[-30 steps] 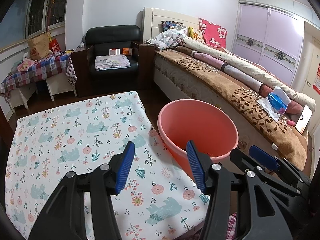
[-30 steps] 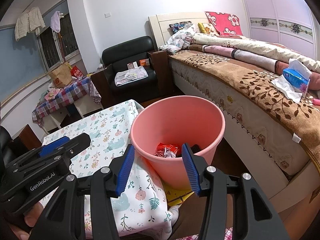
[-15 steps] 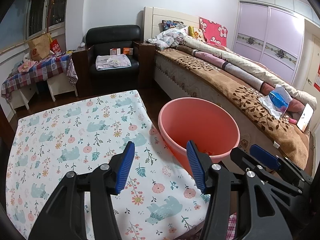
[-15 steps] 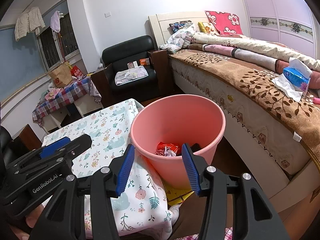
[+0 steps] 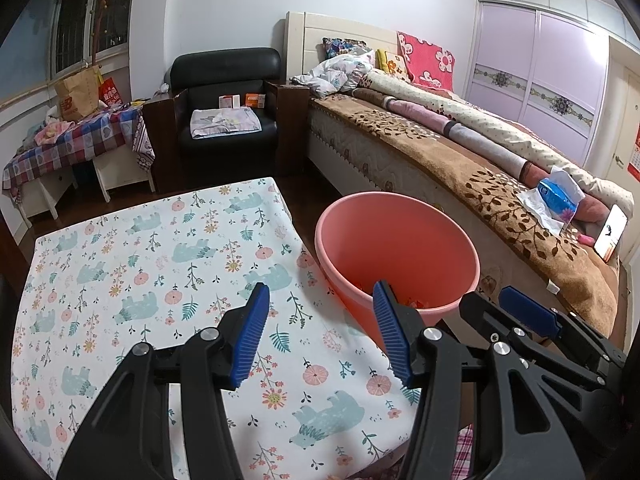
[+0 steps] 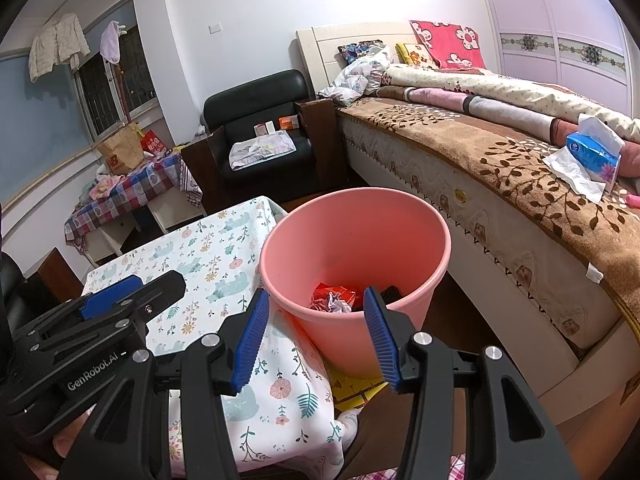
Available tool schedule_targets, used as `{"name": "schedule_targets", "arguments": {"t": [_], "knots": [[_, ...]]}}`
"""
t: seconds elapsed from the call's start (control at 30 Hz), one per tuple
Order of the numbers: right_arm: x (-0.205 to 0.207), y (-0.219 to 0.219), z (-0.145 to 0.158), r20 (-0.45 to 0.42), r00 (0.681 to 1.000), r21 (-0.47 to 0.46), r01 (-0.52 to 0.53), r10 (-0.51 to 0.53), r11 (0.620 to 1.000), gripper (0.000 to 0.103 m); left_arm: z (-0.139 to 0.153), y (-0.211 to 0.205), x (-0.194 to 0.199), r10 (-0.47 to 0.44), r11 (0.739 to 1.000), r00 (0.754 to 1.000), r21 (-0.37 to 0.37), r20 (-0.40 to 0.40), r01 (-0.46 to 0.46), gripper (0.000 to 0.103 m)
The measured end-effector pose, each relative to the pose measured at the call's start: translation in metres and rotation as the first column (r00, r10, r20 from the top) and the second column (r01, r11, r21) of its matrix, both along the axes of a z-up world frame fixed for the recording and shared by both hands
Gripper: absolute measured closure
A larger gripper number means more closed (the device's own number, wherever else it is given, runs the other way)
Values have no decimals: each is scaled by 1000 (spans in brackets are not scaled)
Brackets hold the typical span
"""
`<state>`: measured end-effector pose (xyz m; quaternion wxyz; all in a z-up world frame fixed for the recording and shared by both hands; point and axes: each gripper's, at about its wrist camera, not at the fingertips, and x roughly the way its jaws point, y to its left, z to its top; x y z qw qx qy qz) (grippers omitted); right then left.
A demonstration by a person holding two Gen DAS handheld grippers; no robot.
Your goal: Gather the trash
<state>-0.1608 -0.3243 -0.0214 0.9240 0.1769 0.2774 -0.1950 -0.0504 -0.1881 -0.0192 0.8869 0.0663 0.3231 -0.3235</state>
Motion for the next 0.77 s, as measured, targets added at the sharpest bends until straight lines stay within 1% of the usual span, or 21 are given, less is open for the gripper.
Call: {"name": "schedule_targets", "arguments": {"t": [0.27, 0.43, 0.77], "knots": [[0, 0, 0, -1, 1000, 0, 0, 0, 1000, 54, -3, 1, -1, 4, 1000, 1000, 2, -4, -4, 49], [0, -1, 1, -1, 1000, 1, 0, 0, 1000, 54, -9, 4, -2, 9, 1000, 1000, 0, 8, -9, 49], [1, 10, -3, -13, 1000, 4, -9, 9, 1000, 54, -10, 3, 9, 20, 1000, 1000, 10, -23, -19, 49]]}}
